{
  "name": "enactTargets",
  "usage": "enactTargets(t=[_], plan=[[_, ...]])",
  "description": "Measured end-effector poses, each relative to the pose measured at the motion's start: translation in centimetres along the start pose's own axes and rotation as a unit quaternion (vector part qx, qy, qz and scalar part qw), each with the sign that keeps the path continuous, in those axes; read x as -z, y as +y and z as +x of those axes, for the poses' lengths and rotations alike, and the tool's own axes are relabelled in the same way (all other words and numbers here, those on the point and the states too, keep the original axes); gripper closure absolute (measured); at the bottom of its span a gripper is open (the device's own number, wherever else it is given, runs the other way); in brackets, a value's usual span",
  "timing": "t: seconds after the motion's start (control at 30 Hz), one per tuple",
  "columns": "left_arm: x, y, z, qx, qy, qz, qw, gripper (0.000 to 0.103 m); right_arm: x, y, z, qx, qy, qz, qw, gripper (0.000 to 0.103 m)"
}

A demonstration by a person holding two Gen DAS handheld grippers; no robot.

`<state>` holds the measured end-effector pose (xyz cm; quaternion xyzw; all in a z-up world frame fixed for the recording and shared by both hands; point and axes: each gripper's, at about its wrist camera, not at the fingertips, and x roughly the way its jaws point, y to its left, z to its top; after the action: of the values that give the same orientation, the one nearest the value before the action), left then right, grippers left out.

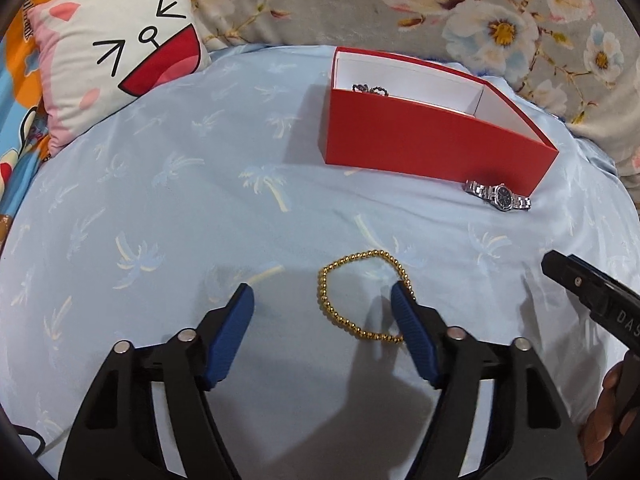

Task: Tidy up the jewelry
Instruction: 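Move the left tool to the gold bead chain bracelet while the right approaches the silver watch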

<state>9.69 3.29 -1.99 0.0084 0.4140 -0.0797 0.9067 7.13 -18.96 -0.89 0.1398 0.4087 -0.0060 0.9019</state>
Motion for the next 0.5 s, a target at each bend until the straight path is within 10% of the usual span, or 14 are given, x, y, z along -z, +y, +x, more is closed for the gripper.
enactTargets(t=[0.5], plan=[[-0.5,-0.3,0.4,-0.01,0.0,0.012,0.9999,0.058,-5.5,1.4,4.7,0.0,0.009,-0.039,0.999,0.048]])
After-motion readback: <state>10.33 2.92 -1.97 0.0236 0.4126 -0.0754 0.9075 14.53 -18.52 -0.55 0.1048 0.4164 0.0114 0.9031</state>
